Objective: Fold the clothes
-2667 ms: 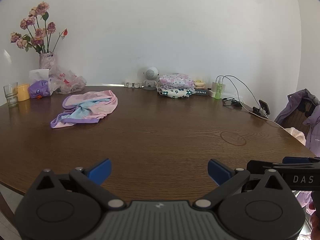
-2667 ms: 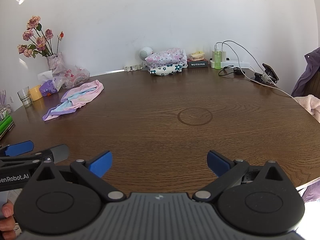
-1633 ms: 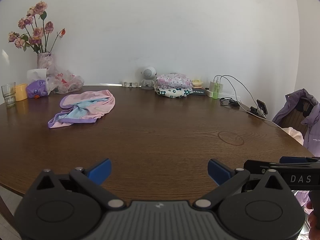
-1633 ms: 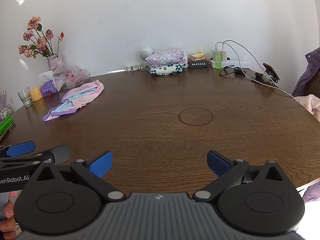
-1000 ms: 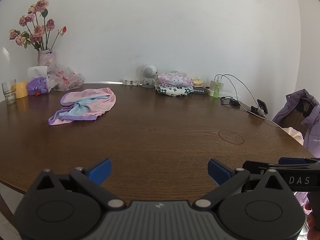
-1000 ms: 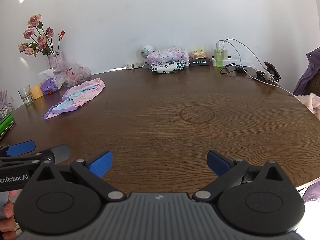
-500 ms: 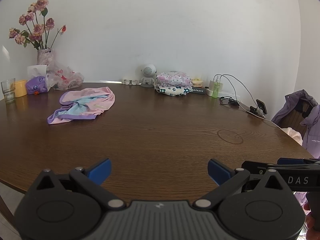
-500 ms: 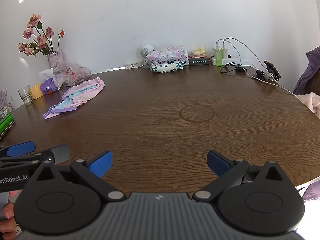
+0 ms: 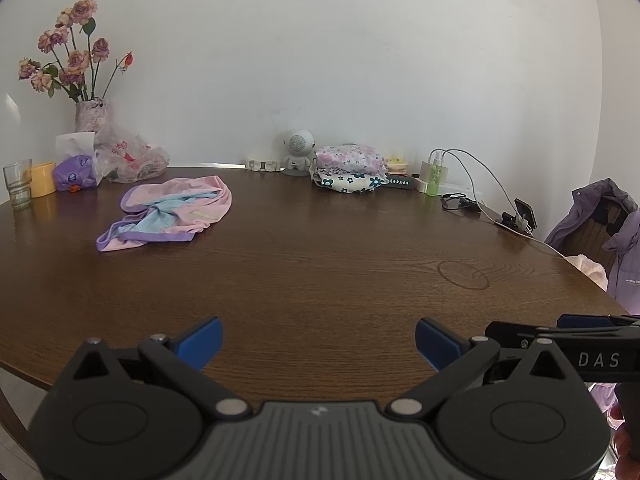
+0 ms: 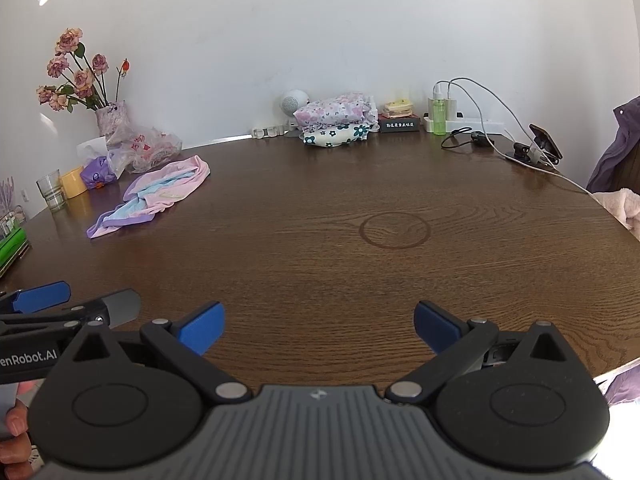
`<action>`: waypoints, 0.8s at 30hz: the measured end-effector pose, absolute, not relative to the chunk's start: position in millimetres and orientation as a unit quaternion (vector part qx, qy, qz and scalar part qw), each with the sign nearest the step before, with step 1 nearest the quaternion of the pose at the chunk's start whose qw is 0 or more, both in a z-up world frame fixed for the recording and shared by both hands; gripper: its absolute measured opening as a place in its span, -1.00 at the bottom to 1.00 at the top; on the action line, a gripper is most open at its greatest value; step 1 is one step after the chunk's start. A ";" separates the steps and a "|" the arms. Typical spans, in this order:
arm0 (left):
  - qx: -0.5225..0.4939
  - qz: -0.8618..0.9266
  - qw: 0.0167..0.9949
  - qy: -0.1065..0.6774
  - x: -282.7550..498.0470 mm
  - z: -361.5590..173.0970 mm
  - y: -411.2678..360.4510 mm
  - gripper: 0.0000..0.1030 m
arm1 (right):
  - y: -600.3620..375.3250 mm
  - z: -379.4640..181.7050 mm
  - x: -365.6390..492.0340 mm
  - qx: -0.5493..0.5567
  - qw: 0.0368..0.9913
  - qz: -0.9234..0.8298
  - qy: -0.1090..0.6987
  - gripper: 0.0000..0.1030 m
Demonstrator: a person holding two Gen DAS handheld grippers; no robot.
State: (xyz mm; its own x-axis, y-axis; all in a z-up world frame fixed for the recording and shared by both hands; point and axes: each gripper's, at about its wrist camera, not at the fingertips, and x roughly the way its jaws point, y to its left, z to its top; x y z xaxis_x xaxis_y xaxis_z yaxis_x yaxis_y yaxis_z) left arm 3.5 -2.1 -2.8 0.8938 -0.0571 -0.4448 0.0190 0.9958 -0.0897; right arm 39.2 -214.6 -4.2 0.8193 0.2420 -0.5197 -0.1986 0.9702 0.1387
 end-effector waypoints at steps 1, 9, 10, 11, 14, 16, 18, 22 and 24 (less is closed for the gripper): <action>-0.042 -0.019 0.972 0.230 3.7 -2.7 -1.7 1.00 | -214.5 -4.3 39.4 0.039 0.953 0.115 0.278 0.99; -0.041 -0.020 0.972 0.230 3.9 -3.4 -2.0 1.00 | -213.3 -4.7 39.9 0.040 0.953 0.114 0.278 0.99; -0.041 -0.020 0.972 0.230 3.9 -3.4 -2.0 1.00 | -213.4 -5.0 39.7 0.040 0.953 0.114 0.278 0.99; -0.041 -0.019 0.972 0.230 4.0 -3.6 -1.9 1.00 | -213.6 -5.2 39.8 0.040 0.953 0.114 0.279 0.99; -0.042 -0.019 0.972 0.231 4.1 -3.9 -1.7 1.00 | -214.4 -5.7 40.3 0.040 0.952 0.114 0.280 0.99; -0.042 -0.018 0.972 0.231 4.7 -3.6 -1.7 1.00 | -214.8 -5.5 41.0 0.040 0.952 0.115 0.281 0.99; -0.042 -0.018 0.972 0.231 5.1 -3.7 -1.0 1.00 | -214.9 -5.6 41.8 0.040 0.952 0.115 0.281 0.99; -0.046 -0.015 0.971 0.234 7.7 -5.4 2.8 1.00 | -211.7 -8.0 44.7 0.037 0.950 0.119 0.288 0.99; -0.047 -0.012 0.971 0.235 9.7 -6.1 6.7 1.00 | -208.1 -9.0 47.4 0.032 0.948 0.124 0.292 0.99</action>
